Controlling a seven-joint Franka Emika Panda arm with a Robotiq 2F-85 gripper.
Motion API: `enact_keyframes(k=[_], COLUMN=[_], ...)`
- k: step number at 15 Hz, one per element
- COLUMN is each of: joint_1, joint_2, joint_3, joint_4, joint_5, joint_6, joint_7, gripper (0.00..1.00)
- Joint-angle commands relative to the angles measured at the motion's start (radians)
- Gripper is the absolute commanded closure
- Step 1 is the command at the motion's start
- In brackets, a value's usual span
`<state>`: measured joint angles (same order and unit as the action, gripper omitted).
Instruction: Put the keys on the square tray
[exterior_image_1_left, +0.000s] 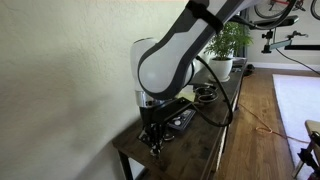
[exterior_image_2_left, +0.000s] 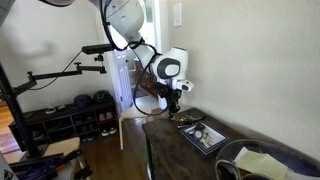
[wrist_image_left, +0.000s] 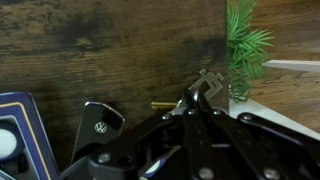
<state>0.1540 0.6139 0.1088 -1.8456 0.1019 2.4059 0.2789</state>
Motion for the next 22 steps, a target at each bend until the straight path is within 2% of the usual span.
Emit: enact_keyframes(k=[1, 8, 13, 14, 16, 22], joint_1=[-0.009, -0.033, -0.043, -0.044, -0.044, -0.018], joint_2=[-0.072, -0.24, -0.336, -0.337, -0.324, -0.263], joint_3=[0.0, -0.005, -0.015, -0.013, -0.006, -0.004], joint_4=[-0.066, -0.198, -0.25, -0.251, -0.246, -0.222], joint_5=[0.033, 0.065, 0.061, 0.066, 0.077, 0.063], joint_6=[-0.006, 0.02, 0.012, 0.008, 0.004, 0.01], joint_7=[-0.025, -0.032, -0.029, -0.03, -0.037, -0.009], gripper=[0.94, 0.94, 0.94, 0.68, 0.68, 0.31])
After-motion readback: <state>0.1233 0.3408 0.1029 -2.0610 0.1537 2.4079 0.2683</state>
